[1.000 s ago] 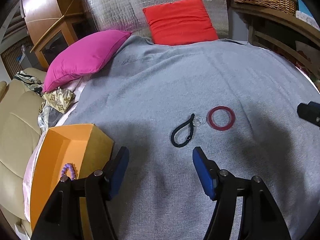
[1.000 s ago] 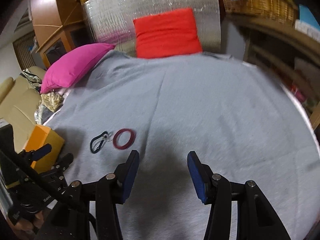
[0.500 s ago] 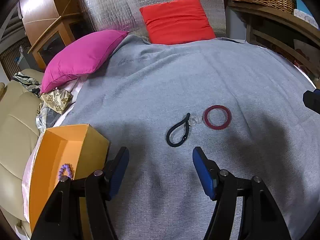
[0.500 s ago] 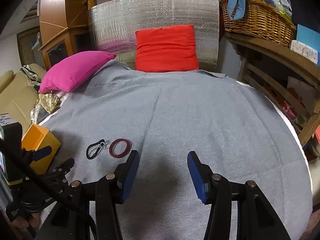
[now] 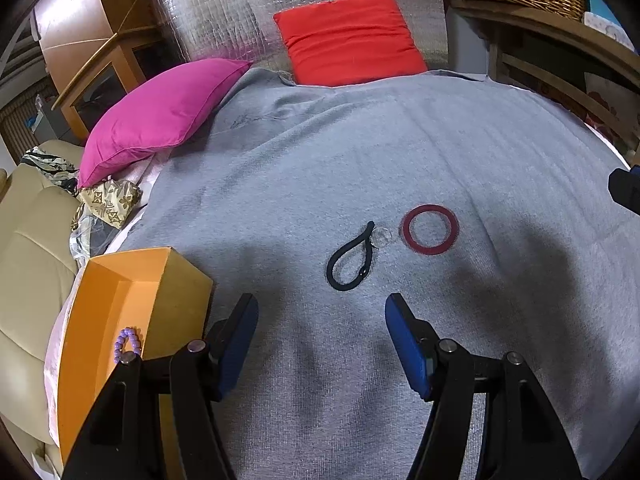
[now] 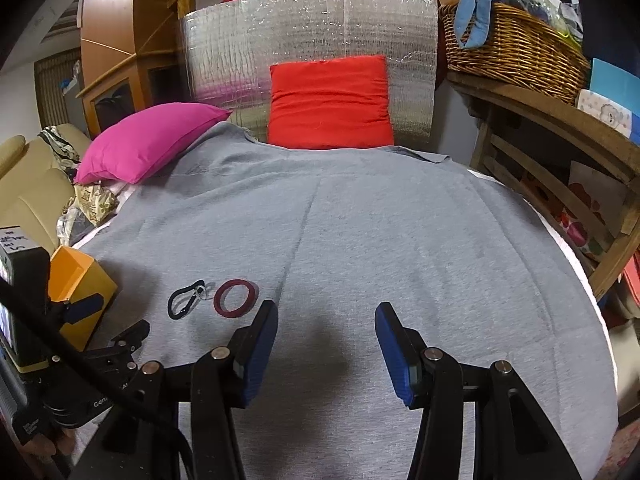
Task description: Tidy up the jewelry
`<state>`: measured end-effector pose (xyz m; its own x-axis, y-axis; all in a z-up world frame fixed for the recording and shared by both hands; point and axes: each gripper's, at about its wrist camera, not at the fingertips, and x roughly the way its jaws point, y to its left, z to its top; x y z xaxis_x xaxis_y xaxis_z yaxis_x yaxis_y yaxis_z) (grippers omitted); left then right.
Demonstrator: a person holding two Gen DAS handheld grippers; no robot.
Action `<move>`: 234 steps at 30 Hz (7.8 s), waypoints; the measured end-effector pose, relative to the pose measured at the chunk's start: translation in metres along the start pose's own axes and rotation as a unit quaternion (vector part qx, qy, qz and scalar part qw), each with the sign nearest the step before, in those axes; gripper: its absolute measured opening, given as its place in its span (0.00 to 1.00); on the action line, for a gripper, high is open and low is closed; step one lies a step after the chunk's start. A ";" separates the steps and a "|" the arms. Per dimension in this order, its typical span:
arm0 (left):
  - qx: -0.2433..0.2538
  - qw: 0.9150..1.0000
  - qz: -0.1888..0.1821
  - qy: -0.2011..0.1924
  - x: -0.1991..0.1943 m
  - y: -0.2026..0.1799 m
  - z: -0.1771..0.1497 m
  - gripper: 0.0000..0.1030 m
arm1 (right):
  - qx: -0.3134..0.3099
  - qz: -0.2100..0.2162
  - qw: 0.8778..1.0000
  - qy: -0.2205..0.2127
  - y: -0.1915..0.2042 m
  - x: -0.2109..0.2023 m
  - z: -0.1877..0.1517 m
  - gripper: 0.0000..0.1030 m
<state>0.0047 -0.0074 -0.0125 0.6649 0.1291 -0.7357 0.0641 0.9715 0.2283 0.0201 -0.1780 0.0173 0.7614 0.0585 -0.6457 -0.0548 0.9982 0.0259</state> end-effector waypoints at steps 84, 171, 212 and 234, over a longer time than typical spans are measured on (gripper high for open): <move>-0.103 0.995 0.007 -0.002 0.001 0.077 -0.007 0.65 | -0.005 0.067 0.996 0.062 0.037 0.071 0.007 0.53; -0.057 0.967 -0.247 0.028 0.045 -0.010 0.020 0.06 | 0.036 0.098 0.981 0.166 -0.019 0.108 -0.012 0.10; -0.091 0.969 -0.230 -0.007 0.001 0.002 0.015 0.05 | 0.036 0.115 0.987 0.106 -0.020 0.069 -0.004 0.05; -0.159 0.974 -0.131 -0.092 -0.126 0.109 -0.074 0.05 | -0.051 0.179 0.978 0.098 0.116 -0.005 -0.047 0.05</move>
<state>-0.1272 0.0967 0.0582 0.7812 -0.1401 -0.6084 0.0347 0.9827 -0.1817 -0.0209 -0.0637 -0.0122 0.5447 0.3892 -0.7429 -0.3662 0.9073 0.2068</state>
